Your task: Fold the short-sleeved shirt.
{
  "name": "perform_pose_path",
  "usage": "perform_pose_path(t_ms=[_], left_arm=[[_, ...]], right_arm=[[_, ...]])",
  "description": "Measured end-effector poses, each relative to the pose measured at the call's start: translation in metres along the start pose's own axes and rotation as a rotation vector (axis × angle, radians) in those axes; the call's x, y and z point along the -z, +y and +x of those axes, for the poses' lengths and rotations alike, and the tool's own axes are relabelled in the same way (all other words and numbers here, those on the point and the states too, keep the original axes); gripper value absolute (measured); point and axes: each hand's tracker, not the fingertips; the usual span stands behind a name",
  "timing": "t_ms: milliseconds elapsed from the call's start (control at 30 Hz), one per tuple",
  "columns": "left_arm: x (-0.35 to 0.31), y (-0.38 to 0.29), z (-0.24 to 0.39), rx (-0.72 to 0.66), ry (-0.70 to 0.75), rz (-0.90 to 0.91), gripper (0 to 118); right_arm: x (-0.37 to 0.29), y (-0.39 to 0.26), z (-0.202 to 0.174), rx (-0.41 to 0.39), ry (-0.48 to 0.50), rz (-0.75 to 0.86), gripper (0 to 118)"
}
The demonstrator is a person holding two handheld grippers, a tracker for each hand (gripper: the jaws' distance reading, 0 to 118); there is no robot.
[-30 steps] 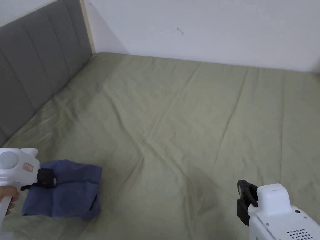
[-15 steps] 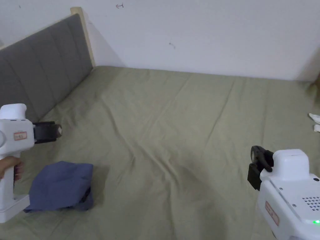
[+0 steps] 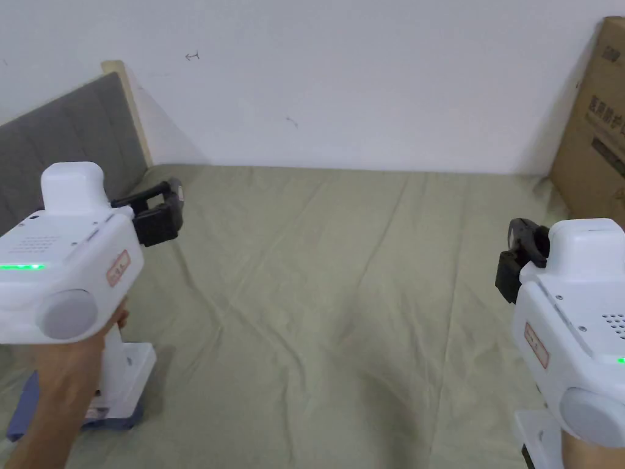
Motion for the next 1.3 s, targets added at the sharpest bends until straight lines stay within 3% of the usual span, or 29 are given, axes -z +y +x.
perform_pose_path(t_ms=[100,133,200,233,267,467,1300], left_arm=[[-0.007,-0.013,0.033,-0.004,-0.01,0.054,94],[-0.009,-0.016,0.043,0.006,-0.012,0.065,86],[-0.009,-0.025,0.057,0.016,-0.024,0.079,58],[-0.011,-0.028,0.063,0.009,-0.046,0.087,27],[-0.011,-0.031,0.068,-0.01,-0.067,0.079,10],[-0.017,-0.047,0.095,-0.022,-0.141,0.074,4],[-0.02,-0.061,0.094,0.018,-0.179,0.023,4]], right_arm=[[-0.007,0.0,0.008,0.002,-0.023,0.01,4],[-0.009,-0.001,0.01,0.003,-0.029,0.01,4],[-0.013,-0.003,0.014,0.002,-0.041,0.016,4],[-0.014,-0.004,0.015,-0.001,-0.047,0.017,4],[-0.016,-0.005,0.017,-0.002,-0.051,0.014,4],[-0.021,-0.011,0.022,0.02,-0.078,0.008,4],[-0.026,-0.012,0.022,0.03,-0.087,0.01,4]])
